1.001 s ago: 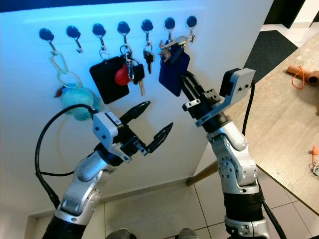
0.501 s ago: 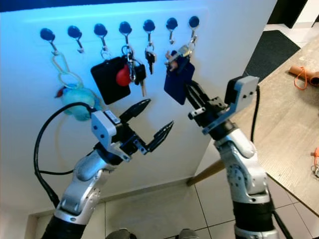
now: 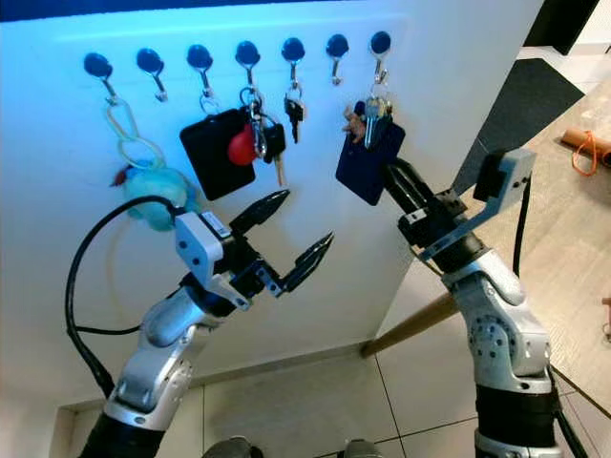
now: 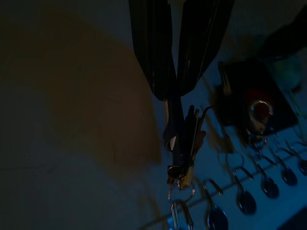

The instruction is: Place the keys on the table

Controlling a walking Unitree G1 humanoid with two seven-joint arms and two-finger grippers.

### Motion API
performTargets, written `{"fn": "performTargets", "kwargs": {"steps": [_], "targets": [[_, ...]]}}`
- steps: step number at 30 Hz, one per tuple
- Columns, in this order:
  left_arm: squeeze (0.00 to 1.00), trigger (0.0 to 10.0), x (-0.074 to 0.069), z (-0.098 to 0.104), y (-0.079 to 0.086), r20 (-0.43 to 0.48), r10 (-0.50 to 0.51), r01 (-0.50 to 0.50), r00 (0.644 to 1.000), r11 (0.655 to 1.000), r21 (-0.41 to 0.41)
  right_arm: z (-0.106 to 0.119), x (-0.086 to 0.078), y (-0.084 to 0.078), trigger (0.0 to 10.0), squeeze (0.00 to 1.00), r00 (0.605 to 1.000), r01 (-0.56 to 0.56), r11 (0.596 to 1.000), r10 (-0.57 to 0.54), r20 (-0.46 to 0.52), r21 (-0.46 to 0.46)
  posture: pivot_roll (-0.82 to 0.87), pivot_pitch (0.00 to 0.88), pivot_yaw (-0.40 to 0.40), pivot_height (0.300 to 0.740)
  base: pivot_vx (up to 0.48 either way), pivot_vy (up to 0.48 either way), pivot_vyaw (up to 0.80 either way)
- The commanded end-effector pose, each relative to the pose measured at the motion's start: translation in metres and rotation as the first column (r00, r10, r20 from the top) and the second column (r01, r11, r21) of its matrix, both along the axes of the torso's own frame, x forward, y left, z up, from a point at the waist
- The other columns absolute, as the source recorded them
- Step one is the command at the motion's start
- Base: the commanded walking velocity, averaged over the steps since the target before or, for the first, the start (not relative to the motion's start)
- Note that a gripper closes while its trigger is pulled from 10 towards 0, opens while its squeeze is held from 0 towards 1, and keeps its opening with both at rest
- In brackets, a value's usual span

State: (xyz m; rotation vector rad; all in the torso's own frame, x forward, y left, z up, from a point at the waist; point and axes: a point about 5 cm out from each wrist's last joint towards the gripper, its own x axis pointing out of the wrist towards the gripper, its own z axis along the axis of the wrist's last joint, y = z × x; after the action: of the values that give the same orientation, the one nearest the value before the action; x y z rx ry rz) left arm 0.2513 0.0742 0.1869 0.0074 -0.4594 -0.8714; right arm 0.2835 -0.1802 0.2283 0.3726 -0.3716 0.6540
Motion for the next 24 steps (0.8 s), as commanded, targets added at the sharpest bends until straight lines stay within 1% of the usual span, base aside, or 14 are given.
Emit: {"fn": "performTargets", "kwargs": {"steps": [1, 2, 3, 6, 15, 21, 24], "targets": [[0.00, 10.0, -0.002, 0.002, -0.001, 0.010, -0.011, 0.011, 1.000, 1.000, 0.010, 0.003, 0.001, -0.004, 10.0, 0.00, 1.000, -0.012, 0.999, 0.012, 0.002, 0.045, 0.05, 0.091, -0.008, 0.740, 0.000, 0.000, 0.00], [0.00, 10.0, -0.002, 0.002, -0.001, 0.010, -0.011, 0.011, 1.000, 1.000, 0.010, 0.003, 0.001, -0.004, 10.0, 0.00, 1.000, -0.012, 0.999, 0.012, 0.002, 0.045, 0.05, 0.091, -0.008, 0.740, 0.000, 0.000, 0.00], [0.00, 10.0, -0.001, 0.002, -0.001, 0.010, -0.007, 0.007, 1.000, 1.000, 0.009, 0.007, 0.001, -0.003, 10.0, 0.00, 0.999, -0.036, 0.996, 0.035, 0.015, 0.083, 0.05, 0.092, -0.007, 0.740, 0.000, 0.000, 0.00], [0.00, 10.0, -0.001, 0.003, -0.001, 0.011, -0.004, 0.004, 1.000, 1.000, 0.010, 0.013, 0.001, -0.001, 10.0, 0.00, 0.997, -0.071, 0.990, 0.068, 0.029, 0.120, 0.05, 0.095, -0.007, 0.740, 0.000, 0.000, 0.00], [0.00, 10.0, -0.001, 0.003, -0.002, 0.010, -0.010, 0.010, 1.000, 1.000, 0.008, 0.021, -0.002, 0.004, 10.0, 0.00, 0.991, -0.130, 0.987, 0.125, 0.056, 0.097, 0.05, 0.101, -0.008, 0.740, 0.000, 0.000, 0.00], [0.00, 10.0, -0.002, 0.003, -0.002, 0.007, -0.018, 0.018, 1.000, 1.000, 0.010, 0.017, -0.006, 0.012, 10.0, 0.00, 0.983, -0.184, 0.982, 0.183, 0.023, 0.051, 0.05, 0.102, -0.007, 0.740, 0.000, 0.000, 0.00], [0.00, 10.0, -0.003, 0.003, -0.002, 0.007, -0.023, 0.023, 1.000, 1.000, 0.011, 0.000, -0.010, 0.021, 10.0, 0.00, 0.974, -0.222, 0.973, 0.219, -0.055, -0.060, 0.05, 0.104, -0.006, 0.740, 0.000, 0.000, 0.00]]}}
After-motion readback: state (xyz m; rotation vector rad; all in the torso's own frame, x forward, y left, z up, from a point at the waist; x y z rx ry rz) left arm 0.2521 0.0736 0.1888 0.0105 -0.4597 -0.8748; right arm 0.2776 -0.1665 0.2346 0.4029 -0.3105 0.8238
